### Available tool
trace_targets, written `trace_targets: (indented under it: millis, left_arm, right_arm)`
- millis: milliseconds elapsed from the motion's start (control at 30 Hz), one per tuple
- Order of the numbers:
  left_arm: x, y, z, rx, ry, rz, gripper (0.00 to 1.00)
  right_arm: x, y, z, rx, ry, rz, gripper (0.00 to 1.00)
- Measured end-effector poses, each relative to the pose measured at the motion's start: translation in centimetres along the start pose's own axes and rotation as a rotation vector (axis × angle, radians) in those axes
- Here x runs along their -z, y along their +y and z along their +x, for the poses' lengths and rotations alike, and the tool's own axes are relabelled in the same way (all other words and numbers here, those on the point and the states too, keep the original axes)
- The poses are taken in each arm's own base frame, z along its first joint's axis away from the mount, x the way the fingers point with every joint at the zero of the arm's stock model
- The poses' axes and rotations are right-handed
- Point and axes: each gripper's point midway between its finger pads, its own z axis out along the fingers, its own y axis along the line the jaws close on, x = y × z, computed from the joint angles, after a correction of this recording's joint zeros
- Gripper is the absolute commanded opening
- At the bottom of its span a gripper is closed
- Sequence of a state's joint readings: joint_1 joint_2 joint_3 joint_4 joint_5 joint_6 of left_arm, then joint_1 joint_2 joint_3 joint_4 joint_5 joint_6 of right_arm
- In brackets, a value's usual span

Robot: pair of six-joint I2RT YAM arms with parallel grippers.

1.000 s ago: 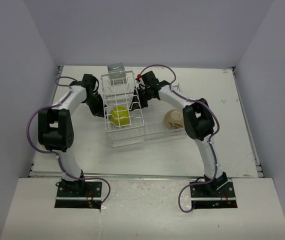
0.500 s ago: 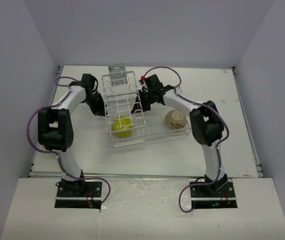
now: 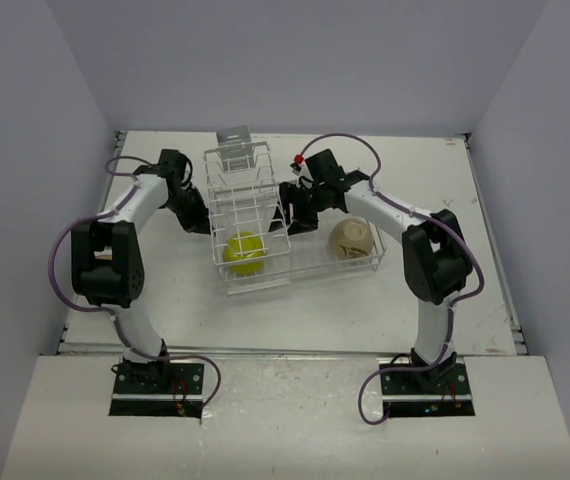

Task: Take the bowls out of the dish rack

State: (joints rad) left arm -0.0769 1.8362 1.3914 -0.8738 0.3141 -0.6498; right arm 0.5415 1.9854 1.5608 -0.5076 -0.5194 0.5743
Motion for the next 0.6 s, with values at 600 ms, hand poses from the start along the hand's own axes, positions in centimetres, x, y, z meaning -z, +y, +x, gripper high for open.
trace_targets:
  millis: [600]
  left_arm:
    - [1.4,0.2,3.3,0.020,0.020,0.071,0.00]
  right_arm:
    - [0.8,3.5,5.3,0.019,0.124,-0.190,0.89]
